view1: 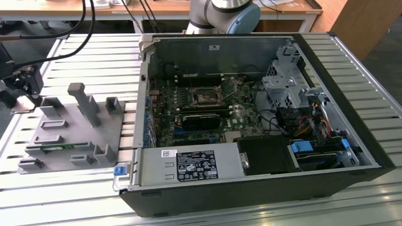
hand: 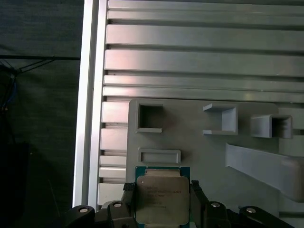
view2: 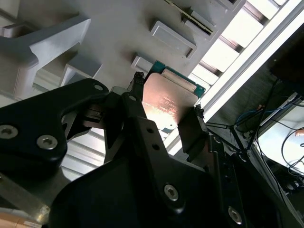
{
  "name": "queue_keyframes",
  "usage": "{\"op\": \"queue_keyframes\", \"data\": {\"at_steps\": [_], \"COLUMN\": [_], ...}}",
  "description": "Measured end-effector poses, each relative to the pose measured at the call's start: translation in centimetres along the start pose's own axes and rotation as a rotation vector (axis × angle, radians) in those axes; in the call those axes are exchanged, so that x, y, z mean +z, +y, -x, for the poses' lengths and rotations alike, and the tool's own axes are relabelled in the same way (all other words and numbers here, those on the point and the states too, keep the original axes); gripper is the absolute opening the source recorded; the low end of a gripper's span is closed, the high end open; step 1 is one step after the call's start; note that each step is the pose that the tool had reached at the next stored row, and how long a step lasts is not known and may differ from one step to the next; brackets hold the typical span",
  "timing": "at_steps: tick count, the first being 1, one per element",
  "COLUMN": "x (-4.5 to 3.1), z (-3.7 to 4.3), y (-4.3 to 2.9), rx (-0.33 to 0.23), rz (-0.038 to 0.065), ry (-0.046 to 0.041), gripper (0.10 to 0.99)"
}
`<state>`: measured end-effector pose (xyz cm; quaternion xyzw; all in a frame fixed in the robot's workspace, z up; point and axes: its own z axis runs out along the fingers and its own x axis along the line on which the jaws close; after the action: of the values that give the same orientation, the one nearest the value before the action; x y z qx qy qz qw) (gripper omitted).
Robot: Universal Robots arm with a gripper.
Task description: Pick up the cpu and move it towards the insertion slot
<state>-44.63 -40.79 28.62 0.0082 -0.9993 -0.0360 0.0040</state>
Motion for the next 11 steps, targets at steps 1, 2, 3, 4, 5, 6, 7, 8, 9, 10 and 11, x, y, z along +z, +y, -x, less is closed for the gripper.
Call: {"op": "queue_keyframes", "data": {"at_steps": [1, 2, 3, 4, 5, 6, 7, 8, 9, 10, 11], "x": [-0.07, -0.13, -0.19, -0.25, -0.31, -0.37, -0.44, -0.49, -0.55, -0.6, -0.66], "z": [0.0, 0.0, 0.0, 0.0, 0.0, 0.0, 0.0, 0.0, 0.0, 0.0, 0.0], "y": [0.01, 0.02, 0.03, 0.05, 0.06, 0.07, 0.08, 0.09, 0.11, 0.12, 0.13], "rx": [0.0, 0.0, 0.0, 0.0, 0.0, 0.0, 0.0, 0.0, 0.0, 0.0, 0.0], "rz": [0.0, 0.0, 0.0, 0.0, 0.0, 0.0, 0.0, 0.0, 0.0, 0.0, 0.0], "ry": [0.0001, 0.0, 0.0, 0.0001, 0.0001, 0.0, 0.0001, -0.0001, 0.0001, 0.0001, 0.0], "gripper": [0.541, 0.541, 0.541, 0.541, 0.541, 0.541, 0.541, 0.541, 0.541, 0.541, 0.541]}}
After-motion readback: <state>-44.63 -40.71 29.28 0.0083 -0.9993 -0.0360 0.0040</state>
